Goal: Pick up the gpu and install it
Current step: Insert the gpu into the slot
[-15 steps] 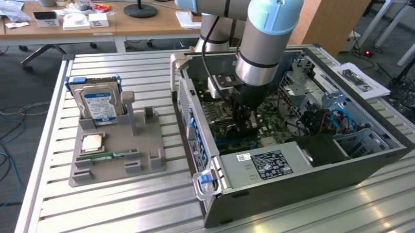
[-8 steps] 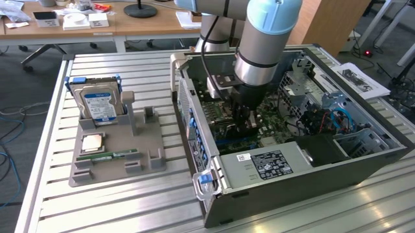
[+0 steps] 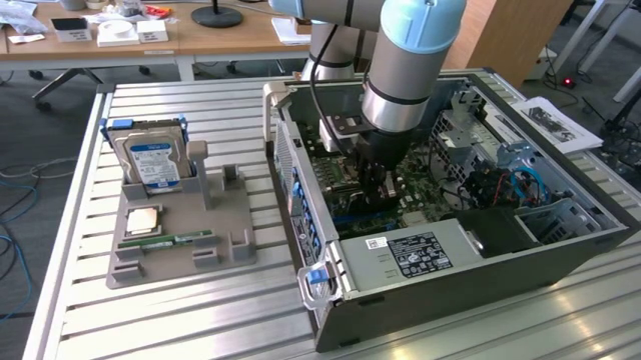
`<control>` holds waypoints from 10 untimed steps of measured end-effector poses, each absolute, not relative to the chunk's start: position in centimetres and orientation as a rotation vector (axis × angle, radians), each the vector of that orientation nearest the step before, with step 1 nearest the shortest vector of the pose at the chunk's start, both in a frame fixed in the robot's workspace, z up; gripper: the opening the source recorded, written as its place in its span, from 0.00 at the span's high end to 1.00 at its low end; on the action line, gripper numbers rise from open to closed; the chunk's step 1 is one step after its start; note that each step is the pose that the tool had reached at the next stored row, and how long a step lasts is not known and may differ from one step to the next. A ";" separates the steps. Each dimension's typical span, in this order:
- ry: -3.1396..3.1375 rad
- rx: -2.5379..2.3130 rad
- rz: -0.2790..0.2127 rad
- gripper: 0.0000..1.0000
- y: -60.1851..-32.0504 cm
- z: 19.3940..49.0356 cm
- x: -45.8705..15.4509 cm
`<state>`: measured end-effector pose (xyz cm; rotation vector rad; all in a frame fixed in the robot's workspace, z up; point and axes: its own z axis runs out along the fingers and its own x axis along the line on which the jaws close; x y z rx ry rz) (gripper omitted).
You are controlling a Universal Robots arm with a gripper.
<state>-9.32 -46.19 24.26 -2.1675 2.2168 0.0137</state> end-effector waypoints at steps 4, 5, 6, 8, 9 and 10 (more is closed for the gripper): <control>2.217 -2.167 0.014 0.73 -46.2 24.3 -9.3; 2.217 -2.167 0.014 0.73 -46.2 24.3 -9.3; 2.217 -2.167 0.015 0.73 -46.2 24.3 -9.3; 2.217 -2.166 0.014 0.66 -46.2 24.2 -9.4; 2.217 -2.167 0.014 0.66 -46.2 24.3 -9.3; 2.217 -2.167 0.014 0.60 -46.2 24.3 -9.3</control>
